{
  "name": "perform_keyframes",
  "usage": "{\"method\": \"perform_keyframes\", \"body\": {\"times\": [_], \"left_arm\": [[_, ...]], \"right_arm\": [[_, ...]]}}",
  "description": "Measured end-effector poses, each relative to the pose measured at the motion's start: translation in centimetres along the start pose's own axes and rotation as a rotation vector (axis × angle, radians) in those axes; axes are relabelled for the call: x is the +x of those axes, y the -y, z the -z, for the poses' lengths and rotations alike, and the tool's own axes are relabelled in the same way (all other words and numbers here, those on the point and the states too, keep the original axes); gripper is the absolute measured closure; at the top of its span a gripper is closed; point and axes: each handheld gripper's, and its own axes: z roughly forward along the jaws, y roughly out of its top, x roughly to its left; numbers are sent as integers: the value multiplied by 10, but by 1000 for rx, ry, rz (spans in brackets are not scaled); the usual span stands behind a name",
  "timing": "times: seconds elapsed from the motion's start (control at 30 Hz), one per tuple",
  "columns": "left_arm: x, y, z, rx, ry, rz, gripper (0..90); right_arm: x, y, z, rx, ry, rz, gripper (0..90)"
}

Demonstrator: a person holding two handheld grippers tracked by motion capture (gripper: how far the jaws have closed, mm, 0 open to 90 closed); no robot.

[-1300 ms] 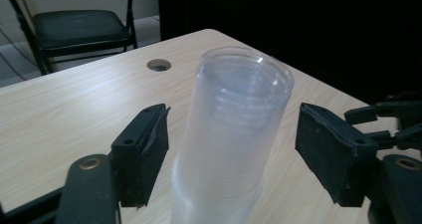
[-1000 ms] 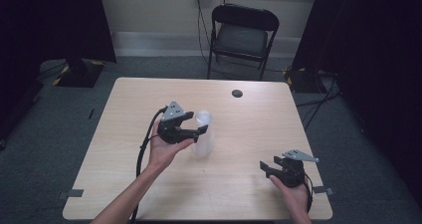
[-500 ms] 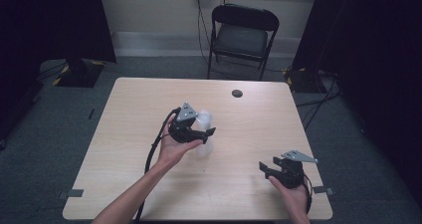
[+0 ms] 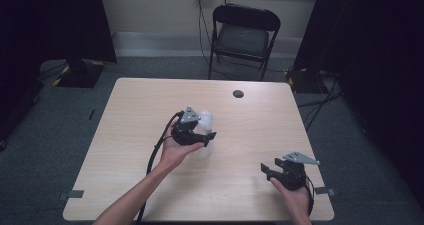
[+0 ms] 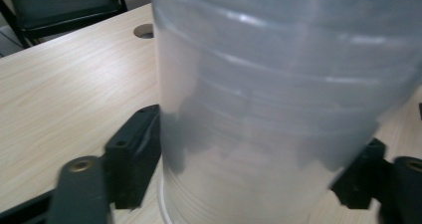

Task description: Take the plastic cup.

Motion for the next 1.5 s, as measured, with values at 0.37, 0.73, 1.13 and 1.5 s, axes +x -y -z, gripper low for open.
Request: {"method": "perform_keyframes", "body": {"times": [0.37, 0.73, 1.13, 1.5], "left_arm": [[0, 0, 2, 1, -11, 5, 290], [-2, -3, 6, -23, -12, 11, 292], [-3, -10, 14, -67, -17, 29, 297], [-7, -16, 20, -97, -41, 42, 312]], "right_arm": [[0, 0, 0, 0, 3, -2, 370], [0, 1, 0, -6, -8, -6, 369], [1, 1, -1, -5, -10, -2, 368], [0, 1, -1, -8, -10, -8, 368]]}}
